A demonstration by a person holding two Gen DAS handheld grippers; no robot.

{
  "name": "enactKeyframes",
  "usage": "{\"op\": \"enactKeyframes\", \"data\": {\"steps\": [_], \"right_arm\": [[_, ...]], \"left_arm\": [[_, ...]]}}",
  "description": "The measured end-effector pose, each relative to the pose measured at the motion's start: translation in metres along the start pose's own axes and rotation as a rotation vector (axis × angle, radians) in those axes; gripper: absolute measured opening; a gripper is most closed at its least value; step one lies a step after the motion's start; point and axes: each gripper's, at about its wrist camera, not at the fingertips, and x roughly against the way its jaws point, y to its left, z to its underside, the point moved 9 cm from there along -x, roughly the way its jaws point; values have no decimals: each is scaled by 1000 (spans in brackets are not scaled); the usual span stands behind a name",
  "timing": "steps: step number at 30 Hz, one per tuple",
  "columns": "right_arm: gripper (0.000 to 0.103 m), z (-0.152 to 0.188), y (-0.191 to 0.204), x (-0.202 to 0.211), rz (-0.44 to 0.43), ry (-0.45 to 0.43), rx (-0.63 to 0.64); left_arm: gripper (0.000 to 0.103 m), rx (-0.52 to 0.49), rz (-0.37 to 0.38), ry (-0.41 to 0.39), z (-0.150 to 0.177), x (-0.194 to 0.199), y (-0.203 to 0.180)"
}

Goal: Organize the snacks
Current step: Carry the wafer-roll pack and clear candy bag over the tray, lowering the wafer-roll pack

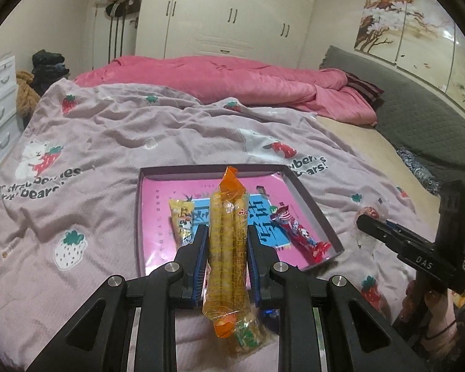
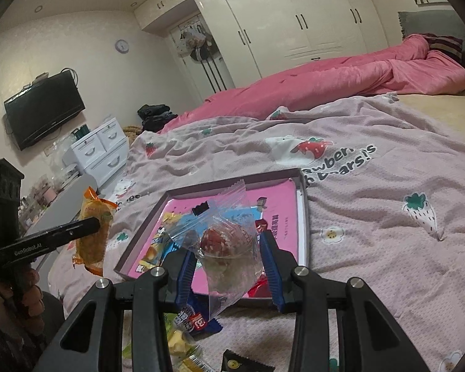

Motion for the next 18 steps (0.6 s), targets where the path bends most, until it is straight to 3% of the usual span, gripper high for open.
{"op": "enactKeyframes", "data": {"steps": [18], "right_arm": [[41, -1, -28, -29, 31, 37, -47]], "left_arm": [[24, 4, 28, 99, 8, -77, -8]]}}
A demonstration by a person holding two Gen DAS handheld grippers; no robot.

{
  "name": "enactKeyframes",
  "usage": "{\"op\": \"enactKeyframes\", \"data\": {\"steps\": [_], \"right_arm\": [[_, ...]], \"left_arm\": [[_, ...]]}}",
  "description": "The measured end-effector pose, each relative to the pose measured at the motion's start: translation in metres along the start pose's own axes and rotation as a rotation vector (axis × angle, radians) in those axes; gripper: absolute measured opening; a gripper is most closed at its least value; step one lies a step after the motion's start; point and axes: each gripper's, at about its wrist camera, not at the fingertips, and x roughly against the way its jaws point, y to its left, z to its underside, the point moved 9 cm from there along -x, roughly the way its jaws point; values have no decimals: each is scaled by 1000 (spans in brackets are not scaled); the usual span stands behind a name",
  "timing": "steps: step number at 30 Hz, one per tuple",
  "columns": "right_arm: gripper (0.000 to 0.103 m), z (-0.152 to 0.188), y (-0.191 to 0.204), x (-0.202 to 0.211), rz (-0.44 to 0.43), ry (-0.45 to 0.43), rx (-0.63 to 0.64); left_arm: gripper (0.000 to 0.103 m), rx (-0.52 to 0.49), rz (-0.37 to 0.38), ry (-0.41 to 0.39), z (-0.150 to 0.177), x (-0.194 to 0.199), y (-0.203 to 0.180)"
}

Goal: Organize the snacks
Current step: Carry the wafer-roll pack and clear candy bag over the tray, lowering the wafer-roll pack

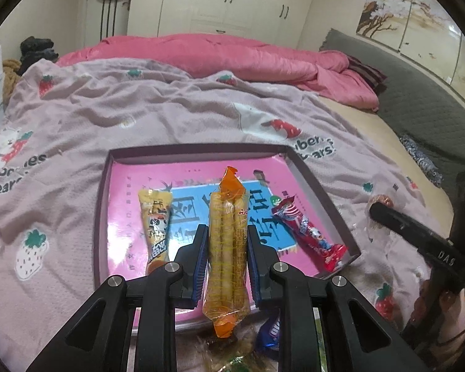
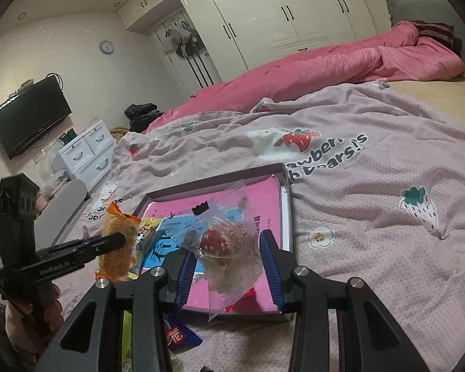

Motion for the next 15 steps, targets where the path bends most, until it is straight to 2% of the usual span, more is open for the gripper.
{"op": "enactKeyframes", "data": {"steps": [8, 15], "right_arm": [[41, 5, -3, -11, 17, 27, 12], [41, 7, -8, -25, 42, 54, 25]], "left_arm": [[24, 9, -4, 47, 7, -28, 7], [24, 10, -9, 68, 14, -37, 12]]}}
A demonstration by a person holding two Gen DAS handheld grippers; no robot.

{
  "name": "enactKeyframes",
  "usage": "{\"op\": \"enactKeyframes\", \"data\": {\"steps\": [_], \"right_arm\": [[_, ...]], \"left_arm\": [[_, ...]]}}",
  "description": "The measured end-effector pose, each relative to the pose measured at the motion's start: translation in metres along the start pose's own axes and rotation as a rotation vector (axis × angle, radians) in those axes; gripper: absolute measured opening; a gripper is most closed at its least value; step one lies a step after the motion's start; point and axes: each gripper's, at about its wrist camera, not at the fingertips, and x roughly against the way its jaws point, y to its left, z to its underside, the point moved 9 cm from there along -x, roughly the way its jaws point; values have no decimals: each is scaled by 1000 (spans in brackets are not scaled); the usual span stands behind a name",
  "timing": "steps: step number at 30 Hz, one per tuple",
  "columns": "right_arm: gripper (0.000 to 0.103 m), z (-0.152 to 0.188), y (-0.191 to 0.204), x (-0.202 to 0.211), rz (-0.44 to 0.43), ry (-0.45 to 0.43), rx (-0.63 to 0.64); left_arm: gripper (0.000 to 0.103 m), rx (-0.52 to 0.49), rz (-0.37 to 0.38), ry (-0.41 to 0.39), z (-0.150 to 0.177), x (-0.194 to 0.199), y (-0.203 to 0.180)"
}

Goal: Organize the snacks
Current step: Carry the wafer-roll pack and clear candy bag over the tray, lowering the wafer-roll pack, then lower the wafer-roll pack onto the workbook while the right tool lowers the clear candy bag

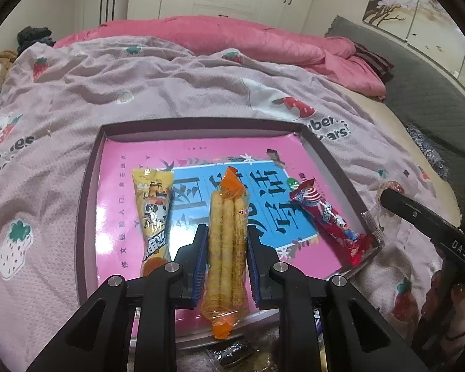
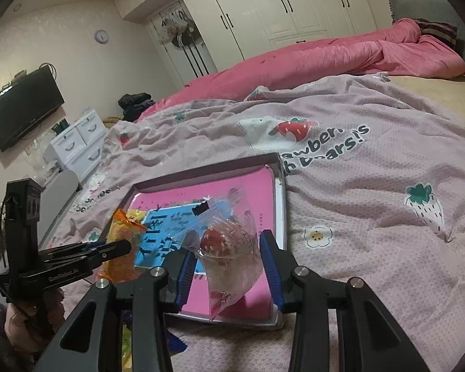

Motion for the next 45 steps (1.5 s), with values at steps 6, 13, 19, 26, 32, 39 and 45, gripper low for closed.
{"op": "enactKeyframes", "data": {"steps": [6, 13, 19, 26, 32, 39, 45], "right_arm": [[41, 9, -1, -12, 61, 44, 49], [41, 15, -1, -19, 58, 71, 50], [41, 19, 0, -21, 50, 88, 48], [41, 25, 5, -25, 42, 112, 66], [41, 28, 9, -26, 33, 121, 74], [41, 28, 10, -26, 30, 123, 79], [41, 28, 10, -26, 28, 125, 77]], "left_arm": [[24, -20, -8, 11, 2, -6, -1], [24, -24, -8, 19, 3, -11, 0], [24, -29, -8, 32, 5, -14, -1], [24, -35, -5, 38, 7, -15, -3], [24, -42, -8, 31, 4, -16, -2], [27, -34, -7, 31, 3, -14, 1], [31, -30, -13, 35, 3, -13, 4]]}}
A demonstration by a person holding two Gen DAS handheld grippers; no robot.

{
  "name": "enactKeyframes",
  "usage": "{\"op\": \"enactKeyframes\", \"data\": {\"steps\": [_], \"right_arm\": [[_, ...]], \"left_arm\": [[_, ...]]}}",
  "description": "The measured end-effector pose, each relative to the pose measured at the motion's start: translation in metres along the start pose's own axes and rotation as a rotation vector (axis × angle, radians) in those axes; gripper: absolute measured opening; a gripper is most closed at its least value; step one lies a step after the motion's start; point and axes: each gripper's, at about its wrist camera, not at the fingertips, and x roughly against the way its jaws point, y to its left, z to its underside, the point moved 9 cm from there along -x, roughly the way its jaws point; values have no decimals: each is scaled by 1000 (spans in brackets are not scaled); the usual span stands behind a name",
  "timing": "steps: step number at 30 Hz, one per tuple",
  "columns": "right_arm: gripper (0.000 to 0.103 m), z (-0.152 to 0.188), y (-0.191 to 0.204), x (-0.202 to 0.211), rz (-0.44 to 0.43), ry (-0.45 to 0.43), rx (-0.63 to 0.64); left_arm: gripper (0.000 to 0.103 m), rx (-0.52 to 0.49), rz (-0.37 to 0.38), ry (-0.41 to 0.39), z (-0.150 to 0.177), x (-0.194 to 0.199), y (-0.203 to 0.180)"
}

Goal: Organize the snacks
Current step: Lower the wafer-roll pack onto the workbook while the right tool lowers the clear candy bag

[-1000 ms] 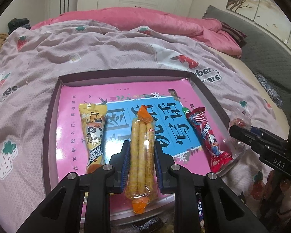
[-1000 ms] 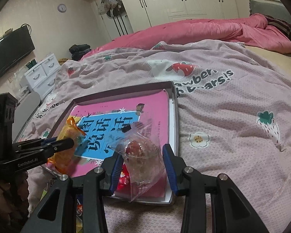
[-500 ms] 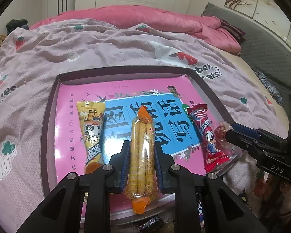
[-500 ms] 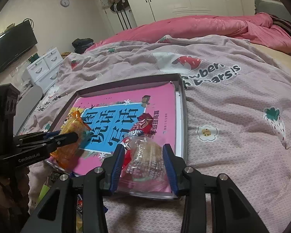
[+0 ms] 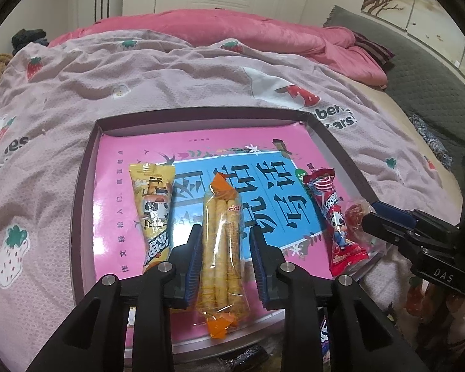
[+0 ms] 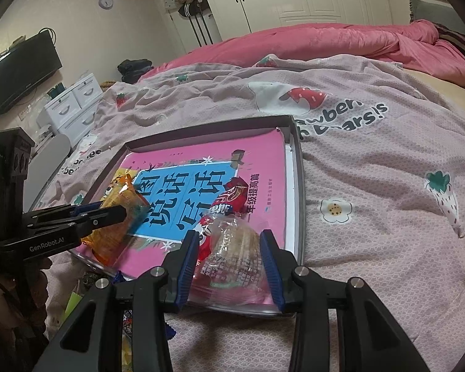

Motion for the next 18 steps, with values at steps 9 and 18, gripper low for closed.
{"op": "enactKeyframes", "data": {"steps": [9, 18], "right_arm": [[41, 0, -1, 2, -1, -5, -8], [41, -2, -1, 3, -5, -12, -10]], "left_arm": [[38, -4, -20, -20, -4, 6, 3], [38, 5, -48, -28, -6, 13, 14]]}}
